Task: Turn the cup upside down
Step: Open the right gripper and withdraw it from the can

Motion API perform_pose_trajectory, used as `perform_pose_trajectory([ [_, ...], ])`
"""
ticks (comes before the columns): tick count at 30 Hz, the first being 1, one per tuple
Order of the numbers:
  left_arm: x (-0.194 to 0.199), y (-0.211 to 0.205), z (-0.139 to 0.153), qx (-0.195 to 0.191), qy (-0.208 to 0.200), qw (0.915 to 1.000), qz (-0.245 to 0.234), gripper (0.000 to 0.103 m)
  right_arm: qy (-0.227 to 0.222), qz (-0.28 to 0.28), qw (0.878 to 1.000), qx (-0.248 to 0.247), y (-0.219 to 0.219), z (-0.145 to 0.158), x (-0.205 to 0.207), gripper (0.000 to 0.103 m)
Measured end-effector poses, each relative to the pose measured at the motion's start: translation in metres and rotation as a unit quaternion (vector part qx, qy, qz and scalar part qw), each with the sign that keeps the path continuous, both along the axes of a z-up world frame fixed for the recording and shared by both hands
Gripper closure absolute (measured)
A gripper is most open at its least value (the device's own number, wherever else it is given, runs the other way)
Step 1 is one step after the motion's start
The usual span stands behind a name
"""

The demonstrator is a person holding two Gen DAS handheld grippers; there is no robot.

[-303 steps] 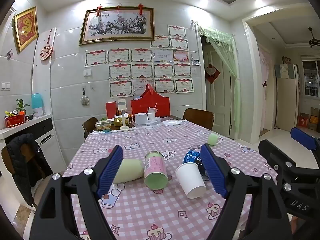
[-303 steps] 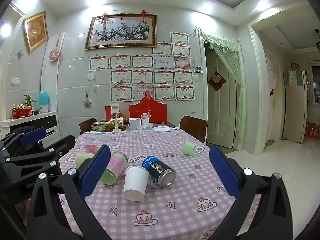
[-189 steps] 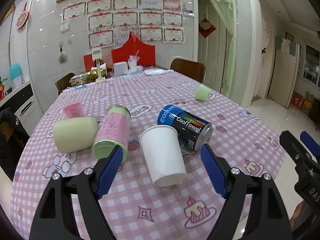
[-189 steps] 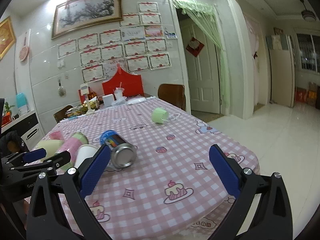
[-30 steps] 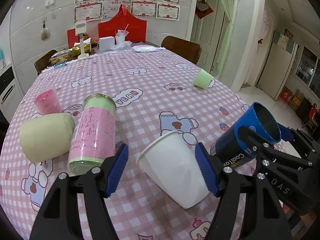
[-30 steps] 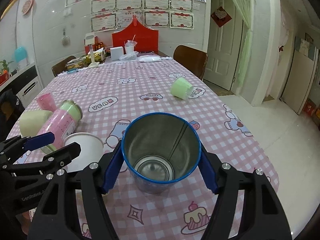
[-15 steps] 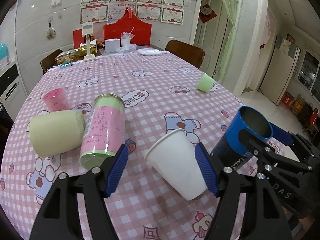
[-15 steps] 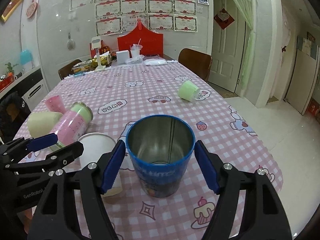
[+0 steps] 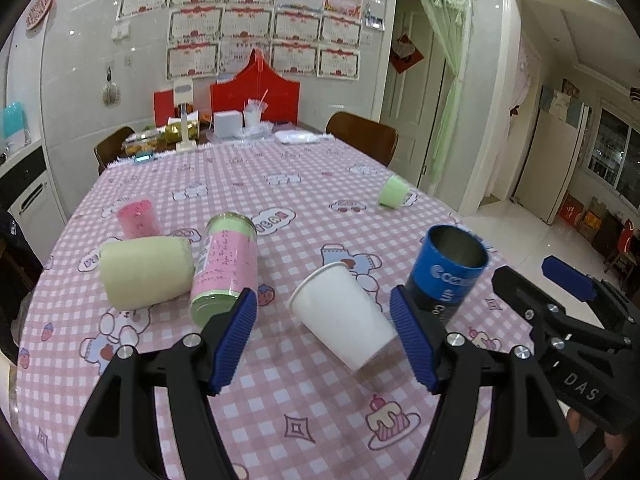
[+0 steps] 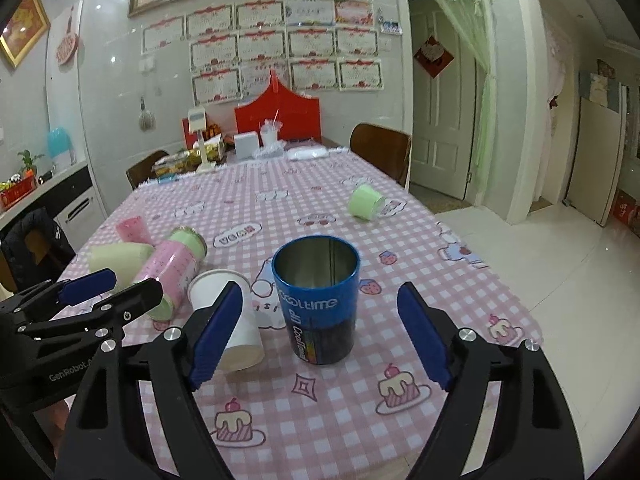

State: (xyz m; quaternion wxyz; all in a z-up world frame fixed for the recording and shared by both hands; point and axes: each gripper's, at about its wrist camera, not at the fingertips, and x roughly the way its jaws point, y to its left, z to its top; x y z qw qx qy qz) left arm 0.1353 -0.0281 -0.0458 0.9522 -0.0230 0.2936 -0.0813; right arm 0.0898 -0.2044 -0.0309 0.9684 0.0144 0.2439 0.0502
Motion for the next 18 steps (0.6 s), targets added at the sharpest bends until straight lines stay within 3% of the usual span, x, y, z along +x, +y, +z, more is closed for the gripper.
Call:
perform_pose_trajectory([
  [6,-0.037,0.001,0.02,-0.002,-0.047,0.9989,0.004,0.035,-0.046,-0.001,0.999,0.0,-0.002,0.019,-0.038,0.016],
  [18,-0.107,-0.002,0.057,0.01,-0.141,0.9899,0.01,0.027,-0.125,0.003,0.992,0.001,0.0,0.042,-0.096,0.015],
])
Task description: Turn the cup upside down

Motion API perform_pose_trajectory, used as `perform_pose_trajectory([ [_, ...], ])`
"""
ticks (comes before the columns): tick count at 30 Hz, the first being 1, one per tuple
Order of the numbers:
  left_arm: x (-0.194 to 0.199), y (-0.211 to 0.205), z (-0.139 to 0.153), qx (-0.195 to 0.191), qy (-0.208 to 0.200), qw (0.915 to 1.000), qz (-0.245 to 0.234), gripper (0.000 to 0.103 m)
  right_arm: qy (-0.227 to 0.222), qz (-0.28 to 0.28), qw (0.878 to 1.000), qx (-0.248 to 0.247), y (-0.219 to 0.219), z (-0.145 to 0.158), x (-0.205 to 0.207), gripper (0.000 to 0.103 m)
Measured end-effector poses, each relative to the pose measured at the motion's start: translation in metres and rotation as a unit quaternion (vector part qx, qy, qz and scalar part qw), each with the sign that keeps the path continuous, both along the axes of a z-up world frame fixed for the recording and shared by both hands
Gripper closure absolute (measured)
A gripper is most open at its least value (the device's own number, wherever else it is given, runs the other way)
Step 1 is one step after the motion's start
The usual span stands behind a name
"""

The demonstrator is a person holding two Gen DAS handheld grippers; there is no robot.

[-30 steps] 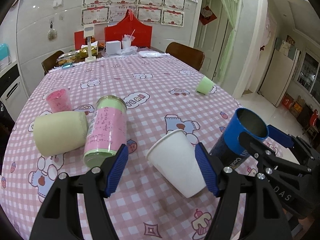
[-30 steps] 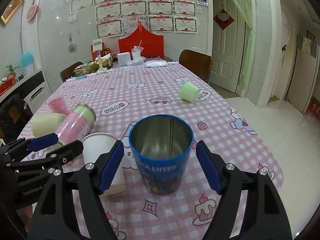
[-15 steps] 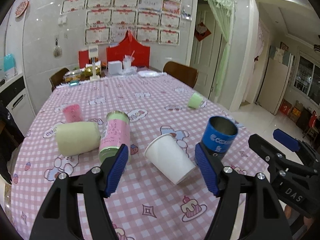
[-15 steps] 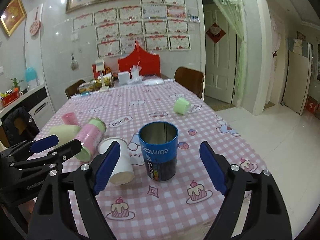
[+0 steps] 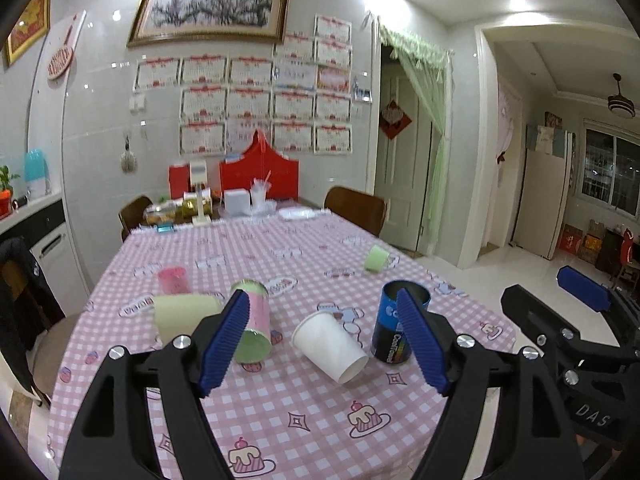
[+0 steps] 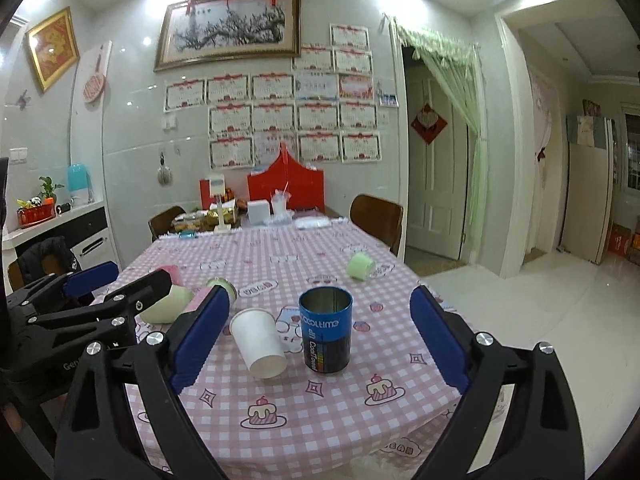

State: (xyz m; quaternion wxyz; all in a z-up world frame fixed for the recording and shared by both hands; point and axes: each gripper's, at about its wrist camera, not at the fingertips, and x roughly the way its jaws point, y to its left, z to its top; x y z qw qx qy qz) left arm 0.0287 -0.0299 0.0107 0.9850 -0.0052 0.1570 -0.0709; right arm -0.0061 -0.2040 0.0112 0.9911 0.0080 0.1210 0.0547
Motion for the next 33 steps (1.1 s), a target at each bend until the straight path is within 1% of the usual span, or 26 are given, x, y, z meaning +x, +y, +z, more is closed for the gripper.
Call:
perform_pose_trajectory([
  [2,-0.01,-0.002,0.004,0.005,-0.014,0.9999,0.003,0.027,-0.013,-0.001,1.0,0.002,-0.001,0.002,-0.007,0.014],
  [6,-0.025,-0.006,0.009,0.014,-0.038,0.9992,0.004,0.025,-0.035,-0.01,0.999,0.003,0.0,0.002,-0.016,0.008],
  [15,-0.041,-0.008,0.016,0.02,-0.077,0.9968,0.014,0.025,-0.067,-0.019,0.998,0.0,0.001,0.0,-0.026,0.008],
  [24,-0.046,-0.011,0.017,0.032,-0.101,0.9941,0.022,0.024,-0.077,-0.025,0.997,-0.001,0.001,-0.002,-0.029,0.008],
  [33,-0.048,-0.013,0.017,0.038,-0.108,0.993,0.029,0.024,-0.077,-0.027,0.997,-0.002,0.002,-0.004,-0.029,0.008],
])
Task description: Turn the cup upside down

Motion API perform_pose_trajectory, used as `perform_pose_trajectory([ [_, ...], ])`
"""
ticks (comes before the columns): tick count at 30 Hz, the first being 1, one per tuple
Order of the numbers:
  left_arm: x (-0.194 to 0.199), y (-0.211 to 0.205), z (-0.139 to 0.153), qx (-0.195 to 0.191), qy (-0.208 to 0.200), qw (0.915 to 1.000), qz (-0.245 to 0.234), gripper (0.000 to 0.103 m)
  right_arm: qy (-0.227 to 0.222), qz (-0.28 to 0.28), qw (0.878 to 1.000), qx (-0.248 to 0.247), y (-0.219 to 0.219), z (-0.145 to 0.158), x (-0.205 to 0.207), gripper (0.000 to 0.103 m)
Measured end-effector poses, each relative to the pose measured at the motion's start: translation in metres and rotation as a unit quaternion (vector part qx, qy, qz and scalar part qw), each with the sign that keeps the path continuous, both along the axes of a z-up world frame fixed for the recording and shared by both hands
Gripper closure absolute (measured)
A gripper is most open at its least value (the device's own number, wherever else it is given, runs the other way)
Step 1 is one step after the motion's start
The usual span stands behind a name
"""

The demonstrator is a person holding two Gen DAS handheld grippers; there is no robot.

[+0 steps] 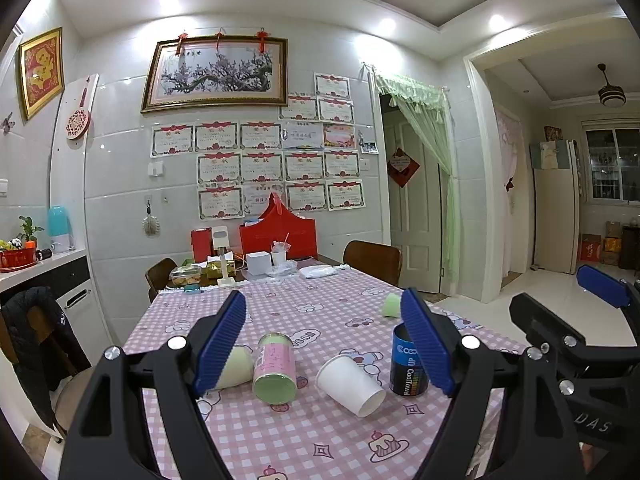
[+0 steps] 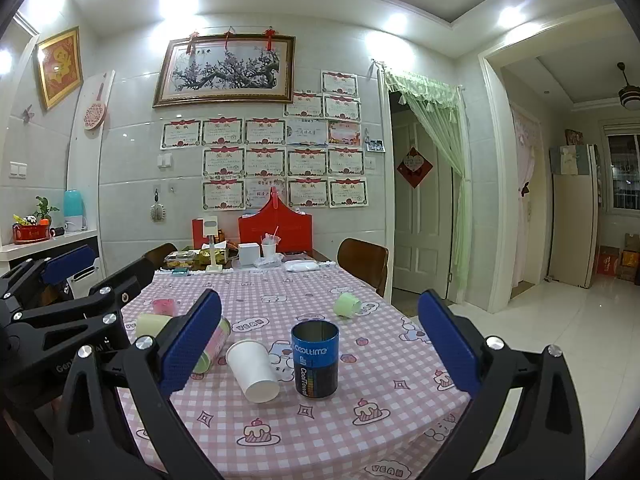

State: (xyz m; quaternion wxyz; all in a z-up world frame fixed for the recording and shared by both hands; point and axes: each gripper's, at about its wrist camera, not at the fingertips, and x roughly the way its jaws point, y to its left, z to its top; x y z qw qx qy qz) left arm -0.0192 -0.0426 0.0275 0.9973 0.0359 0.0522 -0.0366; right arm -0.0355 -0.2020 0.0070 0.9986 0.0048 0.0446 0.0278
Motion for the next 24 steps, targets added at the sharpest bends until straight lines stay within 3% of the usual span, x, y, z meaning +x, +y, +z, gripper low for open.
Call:
perform_pose_trajectory([
  [24,0.001,-0.0011,-0.0035,0.004,0.001,1.0,0.007,0.024,0.009,-0.001,1.0,-0.008,-0.0008,-0.0055,0.0,0.008],
])
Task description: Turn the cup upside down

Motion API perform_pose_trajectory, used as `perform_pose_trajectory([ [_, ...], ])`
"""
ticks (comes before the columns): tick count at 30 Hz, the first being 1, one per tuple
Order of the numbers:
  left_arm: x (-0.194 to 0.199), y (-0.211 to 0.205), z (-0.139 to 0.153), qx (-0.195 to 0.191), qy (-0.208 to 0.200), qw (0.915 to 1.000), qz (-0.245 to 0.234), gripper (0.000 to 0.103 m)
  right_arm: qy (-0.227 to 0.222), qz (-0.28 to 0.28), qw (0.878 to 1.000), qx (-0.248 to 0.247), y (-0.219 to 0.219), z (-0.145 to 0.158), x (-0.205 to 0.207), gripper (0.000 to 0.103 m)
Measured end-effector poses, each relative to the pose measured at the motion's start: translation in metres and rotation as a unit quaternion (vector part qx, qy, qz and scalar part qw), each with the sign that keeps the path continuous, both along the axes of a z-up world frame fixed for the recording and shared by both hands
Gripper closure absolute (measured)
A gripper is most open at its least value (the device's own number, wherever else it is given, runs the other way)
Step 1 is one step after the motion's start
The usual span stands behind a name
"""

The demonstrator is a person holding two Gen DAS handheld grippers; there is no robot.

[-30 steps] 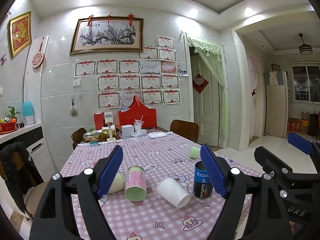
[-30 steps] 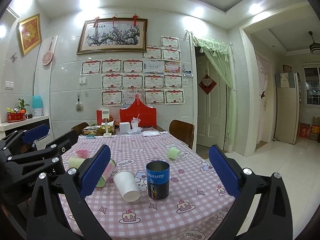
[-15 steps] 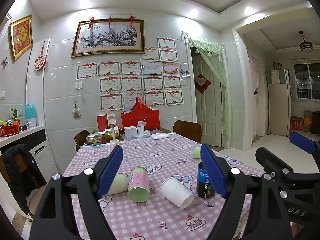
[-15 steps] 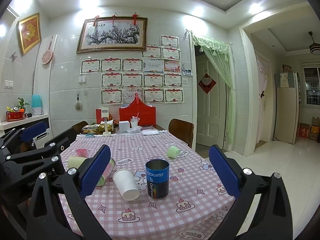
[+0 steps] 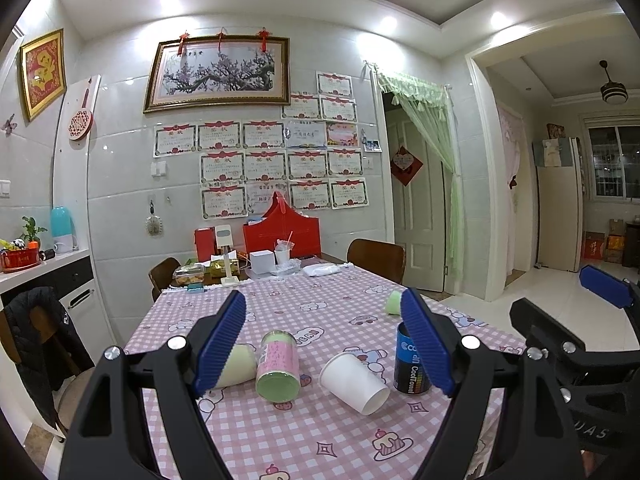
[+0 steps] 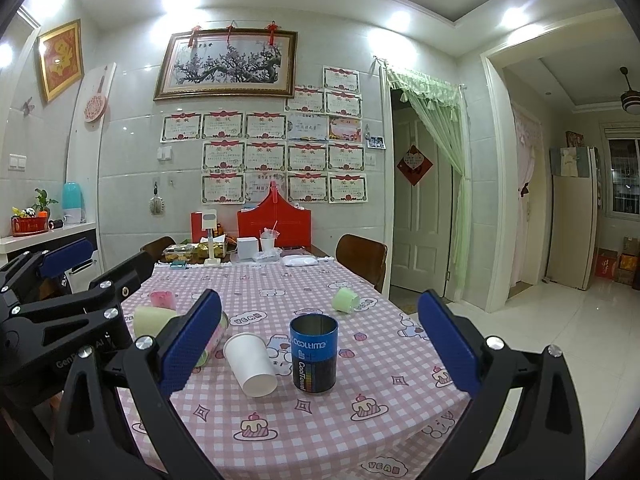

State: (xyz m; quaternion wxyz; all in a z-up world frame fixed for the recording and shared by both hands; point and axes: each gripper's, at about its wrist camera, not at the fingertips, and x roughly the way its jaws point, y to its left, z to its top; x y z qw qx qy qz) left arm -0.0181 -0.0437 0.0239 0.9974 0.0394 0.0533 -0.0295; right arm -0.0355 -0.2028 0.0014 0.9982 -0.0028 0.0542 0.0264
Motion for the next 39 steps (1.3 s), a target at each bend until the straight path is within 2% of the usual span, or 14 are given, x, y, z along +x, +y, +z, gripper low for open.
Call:
perform_pose_trajectory([
  [39,0.0001,0.0051,-0.0039,0.001,0.003,1.0,0.002,0.024,0.006,0.0,1.0,-0.001,0.0011,-0.0026,-0.0002,0.008],
])
